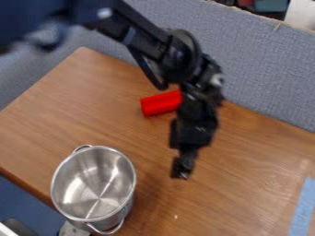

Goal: Put the red object in the metal pot

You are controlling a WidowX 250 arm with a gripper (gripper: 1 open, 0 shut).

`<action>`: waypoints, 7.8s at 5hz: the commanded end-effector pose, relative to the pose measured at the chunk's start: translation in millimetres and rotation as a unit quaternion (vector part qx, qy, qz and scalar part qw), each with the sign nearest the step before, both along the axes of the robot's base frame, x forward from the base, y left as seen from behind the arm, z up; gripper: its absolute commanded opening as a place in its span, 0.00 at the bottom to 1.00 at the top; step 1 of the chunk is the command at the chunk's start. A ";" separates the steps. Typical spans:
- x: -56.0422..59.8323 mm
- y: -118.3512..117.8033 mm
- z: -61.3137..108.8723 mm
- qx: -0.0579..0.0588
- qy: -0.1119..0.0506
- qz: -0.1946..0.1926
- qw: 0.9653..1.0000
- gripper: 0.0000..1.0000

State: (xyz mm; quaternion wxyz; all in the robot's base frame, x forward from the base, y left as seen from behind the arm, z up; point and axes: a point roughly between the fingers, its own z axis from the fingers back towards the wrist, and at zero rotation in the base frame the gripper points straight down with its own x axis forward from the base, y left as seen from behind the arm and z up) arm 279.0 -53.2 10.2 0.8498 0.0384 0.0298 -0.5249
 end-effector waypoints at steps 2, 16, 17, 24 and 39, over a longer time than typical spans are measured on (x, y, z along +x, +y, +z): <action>-61.5 -14.5 51.8 -0.003 -0.046 -0.104 0.993 1.00; 85.3 106.0 98.1 -0.067 -0.016 0.233 0.970 1.00; 74.1 119.5 92.2 -0.072 -0.014 0.238 0.968 1.00; 96.7 41.7 56.5 -0.045 -0.066 0.385 0.920 1.00; 167.6 68.9 -19.6 -0.072 -0.090 0.634 0.764 0.00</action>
